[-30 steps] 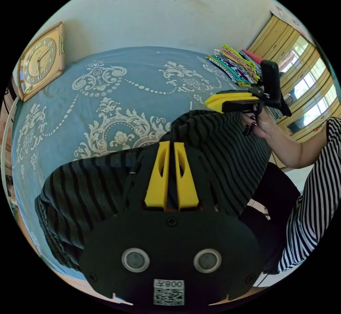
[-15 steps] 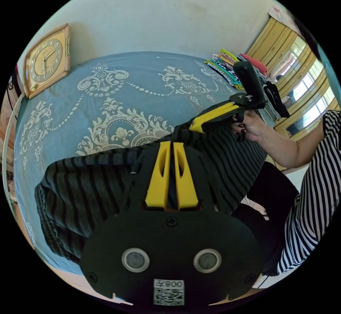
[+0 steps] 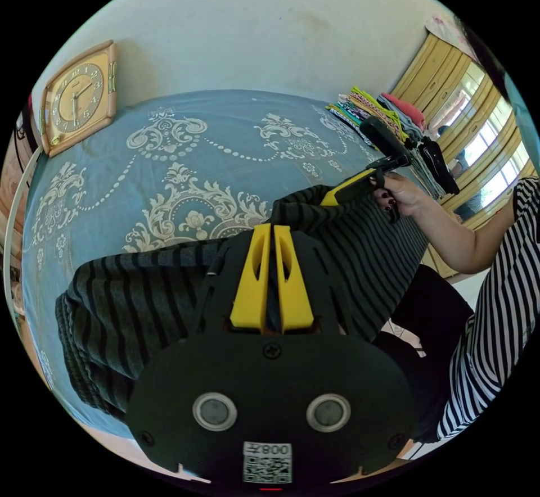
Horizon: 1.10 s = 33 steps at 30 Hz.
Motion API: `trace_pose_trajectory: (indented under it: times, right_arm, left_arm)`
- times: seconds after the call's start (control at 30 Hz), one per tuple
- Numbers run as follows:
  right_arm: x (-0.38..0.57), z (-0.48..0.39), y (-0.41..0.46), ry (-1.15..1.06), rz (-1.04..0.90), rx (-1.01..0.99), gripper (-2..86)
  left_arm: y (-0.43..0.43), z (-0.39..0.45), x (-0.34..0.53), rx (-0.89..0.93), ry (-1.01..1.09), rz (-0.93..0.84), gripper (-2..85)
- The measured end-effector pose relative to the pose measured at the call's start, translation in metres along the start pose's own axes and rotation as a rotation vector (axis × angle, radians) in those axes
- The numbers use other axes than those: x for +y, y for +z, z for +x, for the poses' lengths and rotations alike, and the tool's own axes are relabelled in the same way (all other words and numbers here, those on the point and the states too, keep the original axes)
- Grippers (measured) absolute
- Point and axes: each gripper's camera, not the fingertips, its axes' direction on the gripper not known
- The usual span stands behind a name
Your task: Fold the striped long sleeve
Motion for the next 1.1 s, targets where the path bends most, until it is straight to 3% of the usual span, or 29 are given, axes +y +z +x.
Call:
trace_pose_trajectory:
  times: [0.23,0.37,0.43,0.5,0.6,0.73,0.87,0.93,1.1]
  right_arm:
    - [0.003,-0.03,-0.025,-0.137,0.117,0.062,0.2]
    - [-0.015,-0.02,0.024,-0.142,-0.184,0.073,0.1]
    - [-0.005,-0.017,0.015,-0.128,-0.119,0.049,0.1]
    - [0.019,-0.028,-0.023,-0.147,0.087,0.126,0.1]
    - [0.049,-0.051,-0.057,-0.248,0.249,0.18,0.2]
    - [0.061,-0.056,-0.037,-0.298,0.177,0.151,0.2]
    - [0.065,-0.021,0.02,-0.173,-0.021,0.247,0.2]
    - [0.074,-0.014,0.012,-0.144,0.039,0.157,0.2]
    - [0.116,-0.034,-0.014,-0.182,0.07,0.259,0.1]
  left_arm:
    - [0.014,0.001,-0.004,0.007,-0.014,0.005,1.0]
    - [0.022,0.003,-0.014,0.001,-0.009,0.005,1.0]
    - [0.026,0.005,-0.019,-0.021,0.0,0.008,1.0]
    - [0.031,0.003,-0.026,-0.025,-0.005,0.023,1.0]
    - [0.042,-0.002,-0.04,-0.037,-0.011,0.04,1.0]
    - [0.076,-0.014,-0.063,-0.053,-0.057,0.019,0.9]
    - [0.125,-0.023,-0.079,-0.1,-0.096,-0.094,0.9]
    - [0.13,-0.021,-0.083,-0.113,-0.106,-0.082,0.9]
    - [0.113,0.008,-0.076,-0.201,-0.098,0.054,0.4]
